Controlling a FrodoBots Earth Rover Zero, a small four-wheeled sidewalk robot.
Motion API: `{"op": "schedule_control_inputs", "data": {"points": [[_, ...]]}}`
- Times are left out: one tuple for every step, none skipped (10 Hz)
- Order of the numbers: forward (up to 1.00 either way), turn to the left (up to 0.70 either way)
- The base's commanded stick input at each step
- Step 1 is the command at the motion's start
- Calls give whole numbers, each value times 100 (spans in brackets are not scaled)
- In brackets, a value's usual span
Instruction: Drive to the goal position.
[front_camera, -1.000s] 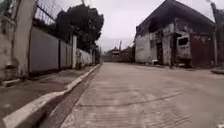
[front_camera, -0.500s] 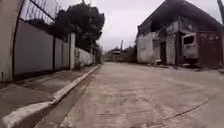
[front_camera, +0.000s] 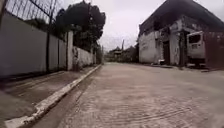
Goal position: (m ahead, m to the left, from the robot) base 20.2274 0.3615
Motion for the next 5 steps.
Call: {"op": "schedule_control_inputs", "data": {"points": [[100, 0], [100, 0], [100, -8], [100, -21], [100, -24]]}}
